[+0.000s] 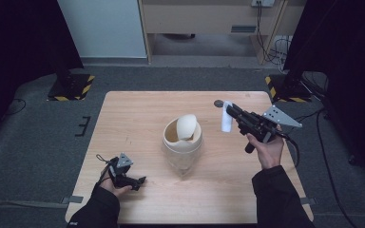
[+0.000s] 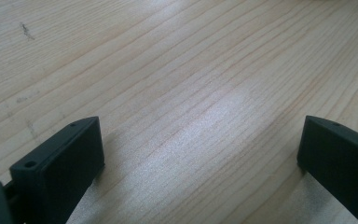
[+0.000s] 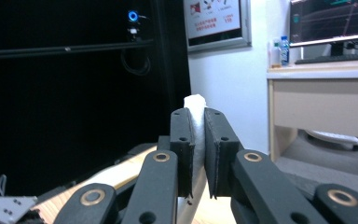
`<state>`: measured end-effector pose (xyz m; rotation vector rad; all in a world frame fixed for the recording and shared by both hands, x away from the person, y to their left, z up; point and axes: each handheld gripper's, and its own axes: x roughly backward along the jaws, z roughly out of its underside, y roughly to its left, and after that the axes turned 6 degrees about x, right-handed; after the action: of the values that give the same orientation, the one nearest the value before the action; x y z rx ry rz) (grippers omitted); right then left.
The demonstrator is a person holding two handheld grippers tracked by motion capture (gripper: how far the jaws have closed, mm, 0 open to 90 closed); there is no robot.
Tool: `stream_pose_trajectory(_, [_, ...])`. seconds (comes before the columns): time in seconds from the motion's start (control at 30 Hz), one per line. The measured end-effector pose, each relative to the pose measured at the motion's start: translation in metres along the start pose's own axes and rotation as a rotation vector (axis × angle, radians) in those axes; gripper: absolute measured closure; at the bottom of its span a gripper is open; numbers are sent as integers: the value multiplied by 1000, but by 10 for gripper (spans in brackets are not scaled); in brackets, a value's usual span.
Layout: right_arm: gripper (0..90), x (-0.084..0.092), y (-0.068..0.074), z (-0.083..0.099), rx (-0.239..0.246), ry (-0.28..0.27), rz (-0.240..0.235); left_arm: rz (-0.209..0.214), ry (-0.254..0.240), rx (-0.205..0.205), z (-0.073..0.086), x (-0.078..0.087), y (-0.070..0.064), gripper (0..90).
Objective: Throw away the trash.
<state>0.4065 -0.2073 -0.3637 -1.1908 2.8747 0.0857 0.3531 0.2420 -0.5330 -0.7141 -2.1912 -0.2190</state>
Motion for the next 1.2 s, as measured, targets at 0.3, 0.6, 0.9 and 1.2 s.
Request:
stream_pose_trajectory(0.3, [829, -22, 18, -13, 23, -19, -46, 0, 1, -1, 0, 0, 0, 0])
stream_pose_trajectory(0.6, [828, -44, 35, -17, 39, -24, -81, 0, 4, -1, 0, 0, 0, 0])
stream_pose_trajectory(0.9, [825, -66, 53, -16, 51, -24, -118, 1, 6, -4, 0, 0, 0, 0])
stream_pose_trajectory(1.2, [821, -85, 72, -13, 80, -16, -145, 1, 6, -5, 0, 0, 0, 0])
